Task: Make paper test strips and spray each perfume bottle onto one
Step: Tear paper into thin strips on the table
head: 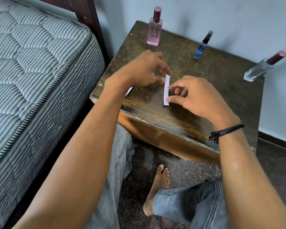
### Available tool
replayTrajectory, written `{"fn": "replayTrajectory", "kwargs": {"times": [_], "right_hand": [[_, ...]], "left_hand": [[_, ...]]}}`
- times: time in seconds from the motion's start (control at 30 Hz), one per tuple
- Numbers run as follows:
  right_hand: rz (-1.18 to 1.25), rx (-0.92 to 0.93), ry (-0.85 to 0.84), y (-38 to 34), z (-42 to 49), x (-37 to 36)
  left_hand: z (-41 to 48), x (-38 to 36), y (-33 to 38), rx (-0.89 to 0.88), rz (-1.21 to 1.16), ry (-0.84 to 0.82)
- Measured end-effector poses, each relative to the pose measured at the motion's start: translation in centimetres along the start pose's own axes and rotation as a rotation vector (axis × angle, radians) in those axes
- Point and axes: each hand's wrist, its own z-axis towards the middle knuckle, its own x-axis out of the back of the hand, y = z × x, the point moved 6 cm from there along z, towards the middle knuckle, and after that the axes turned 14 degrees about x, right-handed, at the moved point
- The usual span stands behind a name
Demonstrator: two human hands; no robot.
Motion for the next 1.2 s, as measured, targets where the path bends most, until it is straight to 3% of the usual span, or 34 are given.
{"fn": "replayTrajectory", "kwargs": {"times": [1.2], "right_hand": [[-0.036, 0.029, -0.055, 0.5, 0.5, -1.1]], "left_hand": [[0.9, -1.5, -0.3, 0.053, 0.089, 0.008]]}}
